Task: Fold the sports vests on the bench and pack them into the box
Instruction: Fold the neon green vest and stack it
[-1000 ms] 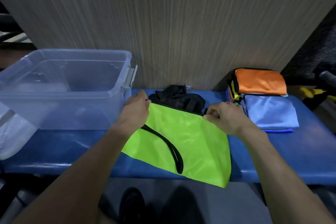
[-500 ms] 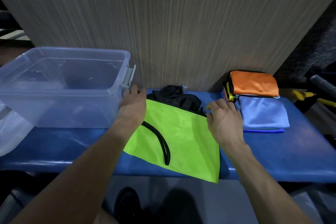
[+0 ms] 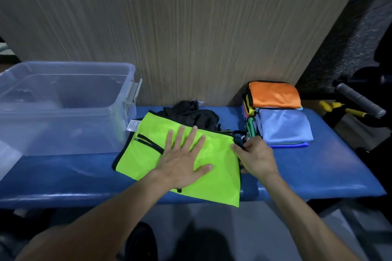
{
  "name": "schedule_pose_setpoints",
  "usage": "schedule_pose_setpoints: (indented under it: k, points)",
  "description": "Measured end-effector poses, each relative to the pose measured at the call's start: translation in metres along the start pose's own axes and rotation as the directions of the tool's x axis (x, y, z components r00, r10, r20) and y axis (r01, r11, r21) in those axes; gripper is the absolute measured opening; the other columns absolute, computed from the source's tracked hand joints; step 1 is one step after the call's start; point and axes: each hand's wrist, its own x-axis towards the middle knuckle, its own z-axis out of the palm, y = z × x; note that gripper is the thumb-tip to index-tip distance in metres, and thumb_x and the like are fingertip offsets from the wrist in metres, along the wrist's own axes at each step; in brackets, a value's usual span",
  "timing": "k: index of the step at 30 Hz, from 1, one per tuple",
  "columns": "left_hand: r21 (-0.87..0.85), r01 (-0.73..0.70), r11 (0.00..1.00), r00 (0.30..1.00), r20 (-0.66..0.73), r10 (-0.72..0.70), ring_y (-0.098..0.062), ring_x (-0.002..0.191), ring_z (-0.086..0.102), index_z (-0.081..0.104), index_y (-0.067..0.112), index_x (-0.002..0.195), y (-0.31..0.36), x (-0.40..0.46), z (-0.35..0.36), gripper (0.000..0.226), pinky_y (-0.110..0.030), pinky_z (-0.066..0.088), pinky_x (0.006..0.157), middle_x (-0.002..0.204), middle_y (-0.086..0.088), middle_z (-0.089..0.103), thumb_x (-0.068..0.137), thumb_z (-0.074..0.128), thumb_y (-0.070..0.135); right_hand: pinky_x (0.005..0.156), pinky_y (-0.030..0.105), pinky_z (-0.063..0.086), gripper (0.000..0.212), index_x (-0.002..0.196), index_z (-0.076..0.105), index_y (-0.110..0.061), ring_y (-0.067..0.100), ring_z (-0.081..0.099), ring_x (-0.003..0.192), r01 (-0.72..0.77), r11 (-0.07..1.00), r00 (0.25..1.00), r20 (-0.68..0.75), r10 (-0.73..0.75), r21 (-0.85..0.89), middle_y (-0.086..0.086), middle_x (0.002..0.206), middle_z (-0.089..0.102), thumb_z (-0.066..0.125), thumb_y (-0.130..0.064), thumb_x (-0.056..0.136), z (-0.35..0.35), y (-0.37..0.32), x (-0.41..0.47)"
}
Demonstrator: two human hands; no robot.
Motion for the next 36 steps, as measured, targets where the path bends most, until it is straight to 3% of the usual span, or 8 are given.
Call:
schedule_pose_setpoints:
  k: [4,10,12,16,19,23,30,36]
  points:
    - [-0.036,0.011,0.999,1.000,0.010,-0.011,-0.033,0.143,-0.043,-0.028,0.034,0.155,-0.006,-0.001,0.006,0.091,-0.060,-0.017,0.119,0.158,-0.001,-0.044,0.088,0.002,0.086,0.057,0.047,0.062,0.047,0.090,0.064,0.005,0.027,0.072,0.057,-0.053,0.999,0.994,0.093,0.052,0.009,0.011,0.068,0.068,0.077,-0.040,0.087,-0.001,-0.004,-0.005]
    - [-0.081,0.032,0.996,0.999,0.037,-0.029,-0.030,0.143,-0.043,-0.030,0.029,0.154,-0.007,0.001,0.006,0.094,-0.057,-0.019,0.120,0.157,0.000,-0.044,0.087,0.001,0.087,0.059,0.035,0.062,0.044,0.087,0.071,0.001,0.024,0.070,0.061,-0.182,0.982,0.906,0.379,0.190,-0.059,0.013,0.075,0.076,0.069,-0.043,0.094,-0.017,-0.013,-0.013]
    - [-0.092,0.036,0.995,0.999,0.037,-0.032,-0.029,0.144,-0.042,-0.030,0.028,0.154,-0.007,0.001,0.006,0.094,-0.057,-0.019,0.120,0.158,0.001,-0.043,0.087,0.002,0.086,0.059,0.034,0.061,0.042,0.093,0.070,0.000,0.024,0.071,0.063,-0.170,0.985,0.921,0.357,0.157,0.005,0.014,0.079,0.076,0.068,-0.043,0.095,-0.013,-0.014,-0.010]
    - [-0.099,0.045,0.994,0.999,0.035,-0.041,-0.026,0.144,-0.042,-0.029,0.027,0.155,-0.006,0.001,0.005,0.091,-0.055,-0.018,0.121,0.158,0.002,-0.042,0.091,0.003,0.083,0.075,0.038,0.056,0.033,0.100,0.069,-0.010,0.025,0.063,0.078,-0.059,0.993,0.993,0.105,0.047,0.107,0.003,0.074,0.063,0.066,-0.042,0.096,0.011,-0.017,0.006]
    - [-0.084,0.056,0.995,0.998,0.022,-0.054,-0.025,0.145,-0.041,-0.027,0.025,0.155,-0.007,-0.001,0.004,0.090,-0.054,-0.018,0.121,0.158,0.002,-0.042,0.093,0.005,0.081,0.085,0.040,0.051,0.048,0.114,0.066,0.002,0.030,0.064,0.093,-0.148,0.936,0.989,0.074,0.131,0.320,0.017,0.099,0.069,0.066,-0.043,0.096,0.029,-0.024,0.016]
    - [-0.062,0.072,0.995,0.997,0.016,-0.071,-0.027,0.145,-0.040,-0.026,0.026,0.156,-0.011,-0.002,0.005,0.090,-0.055,-0.018,0.121,0.158,0.002,-0.041,0.092,0.005,0.081,0.103,0.049,0.051,0.072,0.138,0.050,-0.006,0.030,0.059,0.120,-0.354,0.768,0.935,0.212,0.285,0.533,0.008,0.134,0.059,0.068,-0.056,0.091,0.044,-0.029,0.027]
    - [-0.068,0.054,0.996,0.998,0.022,-0.053,-0.025,0.145,-0.040,-0.027,0.028,0.156,-0.019,-0.004,0.007,0.090,-0.056,-0.018,0.121,0.159,0.003,-0.041,0.092,0.006,0.082,0.076,0.040,0.062,0.073,0.126,0.065,-0.015,0.025,0.074,0.098,-0.458,0.692,0.883,0.376,0.281,0.558,0.007,0.112,0.075,0.067,-0.072,0.081,0.049,-0.027,0.046]
    - [-0.073,0.046,0.996,0.999,0.008,-0.045,-0.027,0.148,-0.037,-0.025,0.031,0.156,-0.021,-0.003,0.006,0.089,-0.057,-0.016,0.121,0.161,0.002,-0.038,0.092,0.009,0.082,0.053,0.031,0.058,0.058,0.121,0.065,-0.009,0.024,0.076,0.087,-0.437,0.680,0.895,0.357,0.267,0.588,0.010,0.104,0.077,0.077,-0.052,0.085,0.047,-0.034,0.043]
